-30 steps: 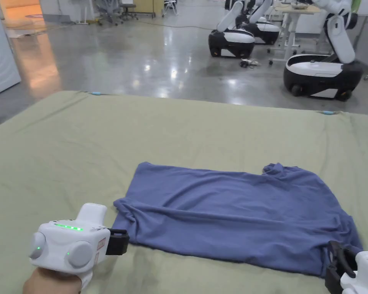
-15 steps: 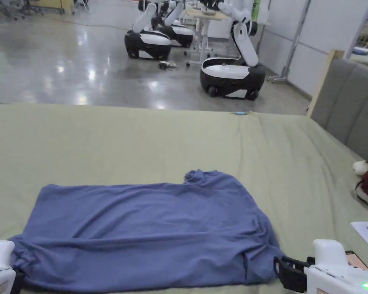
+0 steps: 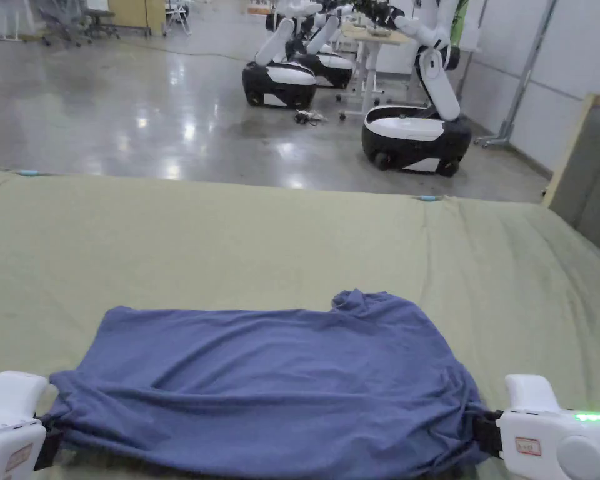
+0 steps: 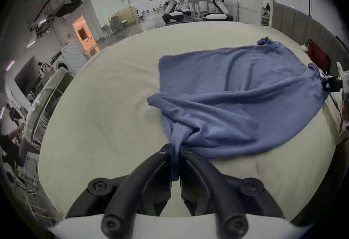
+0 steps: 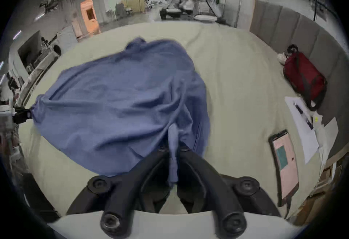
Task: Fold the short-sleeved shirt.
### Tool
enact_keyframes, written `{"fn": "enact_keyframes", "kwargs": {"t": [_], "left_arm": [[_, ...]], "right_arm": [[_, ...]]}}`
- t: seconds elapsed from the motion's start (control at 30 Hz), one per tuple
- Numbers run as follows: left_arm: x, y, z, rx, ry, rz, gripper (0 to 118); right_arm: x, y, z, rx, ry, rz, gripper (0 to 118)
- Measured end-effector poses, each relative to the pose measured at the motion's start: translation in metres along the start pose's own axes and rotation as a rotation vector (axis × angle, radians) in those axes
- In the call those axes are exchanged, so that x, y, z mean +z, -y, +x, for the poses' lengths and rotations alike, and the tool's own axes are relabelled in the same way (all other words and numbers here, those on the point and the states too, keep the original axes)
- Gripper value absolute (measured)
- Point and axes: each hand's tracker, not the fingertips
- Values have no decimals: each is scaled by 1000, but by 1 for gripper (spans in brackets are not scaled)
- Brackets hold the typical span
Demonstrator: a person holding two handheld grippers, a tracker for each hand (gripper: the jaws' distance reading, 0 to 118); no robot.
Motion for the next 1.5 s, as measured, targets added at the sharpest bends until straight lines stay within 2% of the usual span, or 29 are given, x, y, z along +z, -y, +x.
{"fn": "enact_keyframes", "kwargs": {"t": [0.1,0.2,0.33,0.43,0.5,0.6,0.73,0.77,0.8,0.83,0.87,0.9,1.03,1.07,1.13,1.17,1.2,1.23,1.27,1.3,1.33,1.37,1.5], "left_arm": [[31,-5,-5,-18,16,47,5],[65,-3,-7,-32,14,62,5],[95,21,-15,-8,32,41,5],[97,47,-17,-4,39,-17,5],[86,68,-16,6,44,-74,5],[71,88,-14,44,37,-99,5],[82,93,-14,53,14,-50,8],[97,88,-12,49,-15,14,21],[110,84,-11,43,-37,60,66],[121,79,-8,33,-42,105,100],[137,71,-2,35,-40,189,114],[147,62,5,35,-35,245,114],[151,27,43,21,97,368,115],[148,22,52,16,105,388,115],[141,19,71,7,19,472,113],[136,19,76,2,-10,488,106],[133,20,78,8,-40,491,81],[130,20,77,3,-23,495,46],[123,18,73,2,-15,465,0],[108,20,65,-12,-33,366,0],[104,17,57,-10,22,354,0],[97,15,49,2,10,333,0],[51,2,9,50,-41,226,0]], "right_arm": [[44,-11,5,-8,-41,59,9],[88,-8,2,51,-30,104,9],[120,18,1,63,-58,53,9],[114,49,-1,62,-64,-29,9],[93,72,0,34,-79,-107,9],[65,97,-2,28,-55,-164,9],[67,99,-5,24,-30,-199,11],[75,95,-9,31,-27,-195,17],[86,90,-15,55,-13,-138,42],[96,84,-23,80,1,-77,70],[108,75,-34,110,4,10,90],[118,66,-47,123,-14,106,96],[138,41,-105,91,-161,464,96],[136,39,-117,75,-157,525,96],[127,36,-143,100,-52,584,96],[123,35,-151,125,-1,586,94],[119,35,-156,142,4,585,71],[116,36,-158,136,-36,578,35],[108,35,-159,125,-61,565,4],[104,36,-160,121,-54,552,4],[100,35,-159,126,-83,532,4],[96,34,-158,132,-126,509,4],[79,32,-156,169,-106,503,4]]}}
